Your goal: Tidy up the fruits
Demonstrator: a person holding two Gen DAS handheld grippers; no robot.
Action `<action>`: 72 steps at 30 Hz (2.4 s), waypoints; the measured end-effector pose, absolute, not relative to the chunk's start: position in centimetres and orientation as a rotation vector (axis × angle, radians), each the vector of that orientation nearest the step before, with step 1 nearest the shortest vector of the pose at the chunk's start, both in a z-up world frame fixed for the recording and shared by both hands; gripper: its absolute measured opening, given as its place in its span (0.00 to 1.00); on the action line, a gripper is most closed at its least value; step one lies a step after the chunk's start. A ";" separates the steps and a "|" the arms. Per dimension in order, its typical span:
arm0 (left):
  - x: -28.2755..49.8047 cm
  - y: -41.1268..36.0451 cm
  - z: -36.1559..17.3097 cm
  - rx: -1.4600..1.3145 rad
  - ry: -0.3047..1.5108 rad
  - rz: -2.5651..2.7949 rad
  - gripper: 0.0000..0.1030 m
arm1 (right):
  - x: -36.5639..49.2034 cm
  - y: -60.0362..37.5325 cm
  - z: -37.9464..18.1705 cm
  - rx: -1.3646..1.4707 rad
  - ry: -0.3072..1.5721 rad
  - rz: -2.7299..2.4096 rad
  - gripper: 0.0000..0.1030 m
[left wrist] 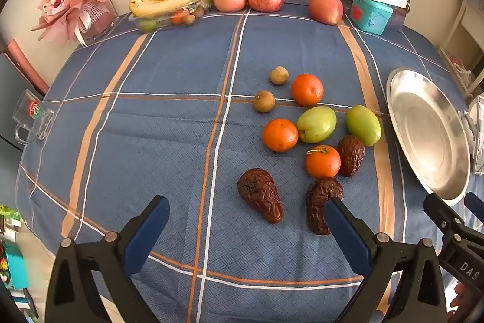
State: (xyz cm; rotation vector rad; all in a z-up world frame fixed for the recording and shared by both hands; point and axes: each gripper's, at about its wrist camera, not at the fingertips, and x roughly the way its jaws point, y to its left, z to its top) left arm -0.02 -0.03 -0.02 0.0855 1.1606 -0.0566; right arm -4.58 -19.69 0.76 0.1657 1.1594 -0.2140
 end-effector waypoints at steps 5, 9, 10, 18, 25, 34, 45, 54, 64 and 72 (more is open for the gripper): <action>0.0 -0.1 -0.1 0.084 1.166 -0.051 1.00 | -4.5 -19.7 0.5 0.167 1.170 -0.215 1.00; -0.3 -0.2 -0.1 0.084 1.162 -0.057 1.00 | -4.5 -19.6 0.6 0.164 1.169 -0.212 1.00; -0.1 0.0 -0.1 0.082 1.160 -0.058 1.00 | -4.5 -19.6 0.6 0.164 1.170 -0.210 1.00; -0.1 -0.1 0.0 0.083 1.160 -0.058 1.00 | -4.5 -19.6 0.6 0.170 1.167 -0.189 1.00; -0.1 0.2 -0.2 0.084 1.160 -0.056 1.00 | -4.6 -19.5 0.7 0.171 1.164 -0.175 1.00; -0.1 0.5 -0.2 0.072 1.153 -0.064 1.00 | -4.6 -19.4 0.7 0.171 1.166 -0.172 1.00; 0.2 0.8 0.0 0.073 1.185 -0.067 1.00 | -4.4 -19.2 0.7 0.165 1.174 -0.170 1.00; 1.3 2.7 1.2 0.002 1.037 -0.026 1.00 | -3.9 -18.6 0.3 0.172 1.169 -0.138 1.00; 2.3 5.0 0.4 -0.157 1.016 -0.038 1.00 | -1.3 -14.7 0.6 0.223 1.128 -0.003 1.00; 2.6 4.6 0.6 -0.159 1.006 -0.086 1.00 | 0.0 -11.5 -0.6 0.176 1.169 0.079 0.99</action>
